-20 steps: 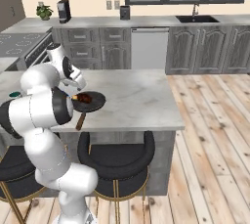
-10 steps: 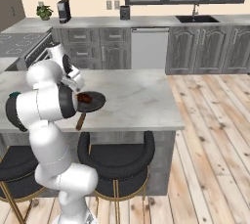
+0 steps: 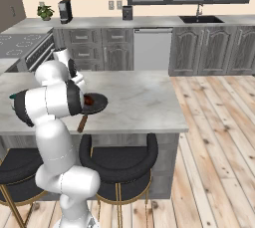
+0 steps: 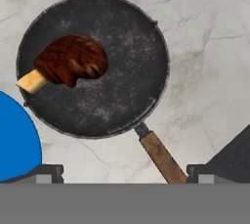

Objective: Pick up the pan with the steak in it and place it on the dining table. Then place the steak on the plate.

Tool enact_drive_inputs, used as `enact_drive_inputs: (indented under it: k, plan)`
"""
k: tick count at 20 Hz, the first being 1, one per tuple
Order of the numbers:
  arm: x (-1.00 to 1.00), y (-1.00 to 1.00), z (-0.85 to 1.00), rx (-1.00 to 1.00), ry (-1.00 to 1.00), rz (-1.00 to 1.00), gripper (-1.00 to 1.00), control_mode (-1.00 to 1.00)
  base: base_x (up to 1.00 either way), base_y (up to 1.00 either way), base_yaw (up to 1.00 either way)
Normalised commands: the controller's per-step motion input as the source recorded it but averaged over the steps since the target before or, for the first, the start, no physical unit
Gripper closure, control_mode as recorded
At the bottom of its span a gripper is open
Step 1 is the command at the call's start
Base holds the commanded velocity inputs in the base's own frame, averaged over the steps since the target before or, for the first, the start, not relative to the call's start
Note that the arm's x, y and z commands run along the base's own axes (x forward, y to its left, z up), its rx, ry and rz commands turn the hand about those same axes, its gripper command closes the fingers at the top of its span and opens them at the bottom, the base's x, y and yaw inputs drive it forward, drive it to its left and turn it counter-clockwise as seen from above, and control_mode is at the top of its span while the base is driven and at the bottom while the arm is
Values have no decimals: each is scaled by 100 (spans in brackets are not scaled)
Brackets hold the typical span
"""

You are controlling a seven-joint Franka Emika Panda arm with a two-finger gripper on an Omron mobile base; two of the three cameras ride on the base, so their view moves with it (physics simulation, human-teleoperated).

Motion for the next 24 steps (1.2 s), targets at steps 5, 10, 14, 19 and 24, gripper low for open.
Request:
enact_drive_inputs:
  k: [5, 10, 14, 19, 24]
  plan:
    - [38, 15, -25, 0, 5, -14, -100, -100, 0, 0, 0]
    - [43, 21, -26, 0, 4, -17, -100, -100, 0, 0, 0]
    - [49, 16, -19, 0, 2, -17, -100, -100, 0, 0, 0]
    - [51, 6, -20, 0, 3, -15, -100, -100, 0, 0, 0]
    - [19, -2, -20, 2, 6, -6, -100, -100, 0, 0, 0]
